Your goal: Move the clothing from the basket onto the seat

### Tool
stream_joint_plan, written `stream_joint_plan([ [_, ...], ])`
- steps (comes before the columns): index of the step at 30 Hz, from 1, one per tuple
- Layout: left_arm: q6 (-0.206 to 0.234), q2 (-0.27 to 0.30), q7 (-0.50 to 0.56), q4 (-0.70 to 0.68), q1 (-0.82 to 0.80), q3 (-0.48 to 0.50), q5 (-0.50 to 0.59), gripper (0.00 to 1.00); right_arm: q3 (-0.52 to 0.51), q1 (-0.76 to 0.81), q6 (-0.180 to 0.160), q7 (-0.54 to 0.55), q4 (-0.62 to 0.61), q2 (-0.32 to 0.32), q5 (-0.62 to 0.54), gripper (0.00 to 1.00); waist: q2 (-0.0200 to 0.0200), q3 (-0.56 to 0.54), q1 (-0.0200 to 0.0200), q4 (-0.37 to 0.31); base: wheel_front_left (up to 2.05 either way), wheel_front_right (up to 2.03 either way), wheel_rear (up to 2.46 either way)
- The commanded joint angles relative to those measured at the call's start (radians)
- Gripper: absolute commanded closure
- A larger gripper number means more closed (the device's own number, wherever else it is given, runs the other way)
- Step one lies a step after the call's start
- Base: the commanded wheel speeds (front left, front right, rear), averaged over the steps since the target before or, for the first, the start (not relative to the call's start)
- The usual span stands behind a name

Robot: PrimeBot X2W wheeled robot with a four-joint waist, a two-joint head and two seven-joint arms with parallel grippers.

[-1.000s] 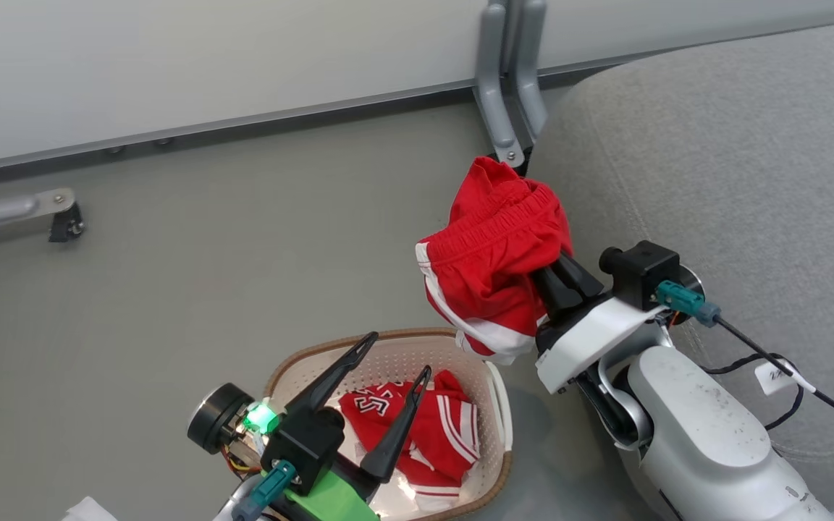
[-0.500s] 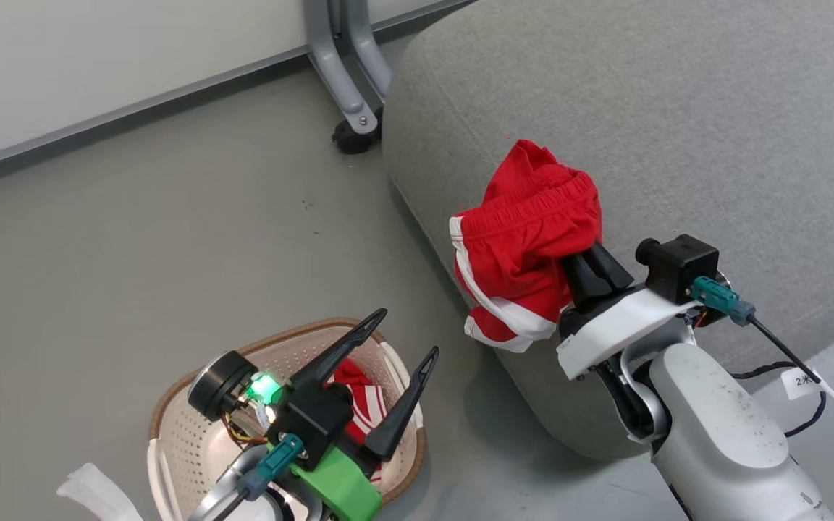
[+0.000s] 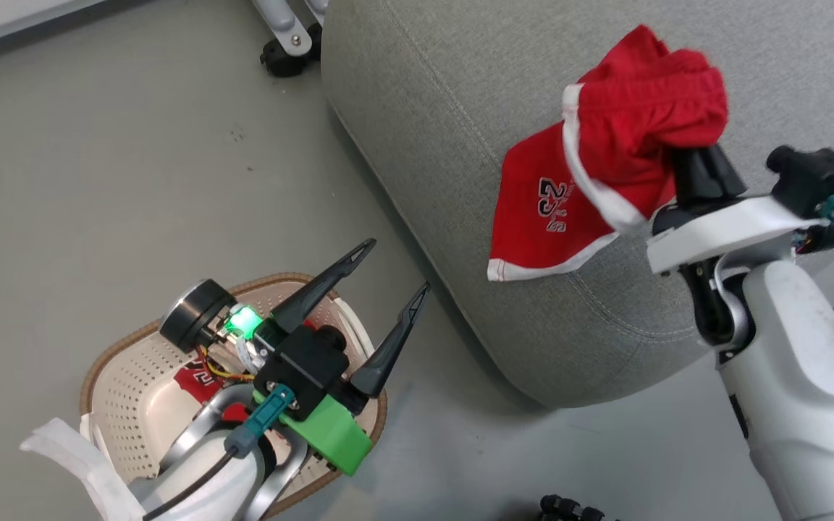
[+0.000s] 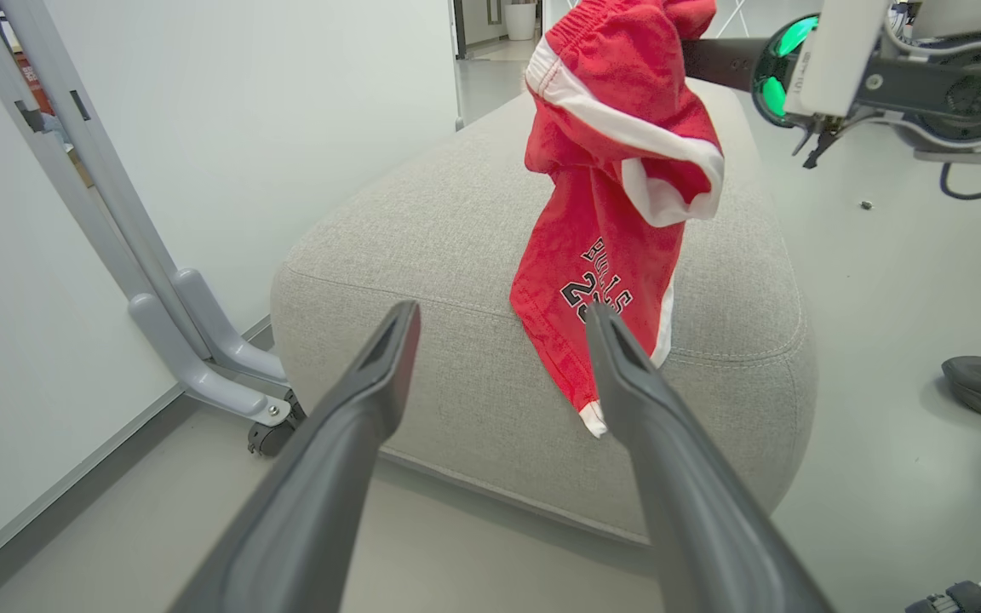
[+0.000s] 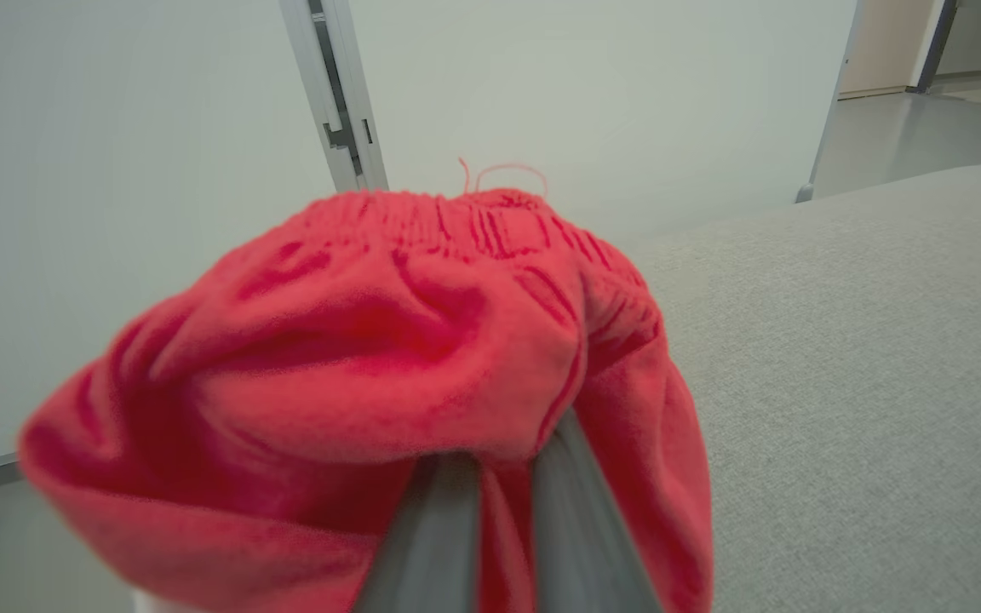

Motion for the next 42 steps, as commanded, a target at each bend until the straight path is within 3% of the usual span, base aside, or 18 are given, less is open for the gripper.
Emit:
stream_joint_plan([
  [1, -0.008, 0.014, 0.007, -0.008, -0.031, 0.005, 0.013, 0.00, -0.024, -0.038, 0.000, -0.003, -0.005, -0.006, 0.001, 1.00, -0.0001, 0.084, -0.0001, 0.030, 0.00, 0.00, 0.00],
  [14, -0.031, 0.031, 0.013, -0.060, -0.186, 0.015, 0.068, 0.00, -0.251, -0.260, 0.000, -0.003, 0.086, -0.120, 0.022, 1.00, -0.0001, 0.278, -0.0001, 0.197, 0.00, 0.00, 0.00],
  [27, -0.038, 0.045, 0.007, -0.074, -0.243, 0.015, 0.083, 0.00, -0.339, -0.304, 0.000, -0.003, 0.335, -0.136, 0.040, 1.00, -0.0001, 0.371, -0.0001, 0.204, 0.00, 0.00, 0.00],
  [28, -0.036, 0.044, 0.005, -0.070, -0.242, 0.014, 0.081, 0.00, -0.346, -0.292, 0.000, -0.003, 0.334, -0.131, 0.037, 0.64, -0.0001, 0.369, -0.0001, 0.201, 0.00, 0.00, 0.00],
  [29, -0.034, 0.044, 0.003, -0.066, -0.242, 0.014, 0.079, 0.00, -0.357, -0.282, 0.000, -0.003, 0.328, -0.127, 0.038, 0.40, -0.0001, 0.366, -0.0001, 0.198, 0.00, 0.00, 0.00],
  [30, -0.031, 0.042, -0.001, -0.063, -0.239, 0.013, 0.077, 0.00, -0.370, -0.267, 0.000, -0.003, 0.317, -0.121, 0.035, 0.00, -0.0001, 0.361, -0.0001, 0.194, 0.00, 0.00, 0.00],
  [36, -0.016, 0.026, -0.023, -0.028, -0.206, 0.013, 0.053, 0.00, -0.437, -0.153, 0.000, -0.003, 0.204, -0.071, 0.013, 0.00, -0.0001, 0.299, -0.0001, 0.188, 0.00, 0.00, 0.00],
  [42, 0.026, 0.019, -0.064, 0.013, -0.153, 0.039, 0.017, 0.00, -0.458, 0.021, 0.000, -0.003, 0.000, 0.008, -0.047, 0.00, -0.0001, 0.200, -0.0001, 0.185, 0.00, 0.00, 0.00],
])
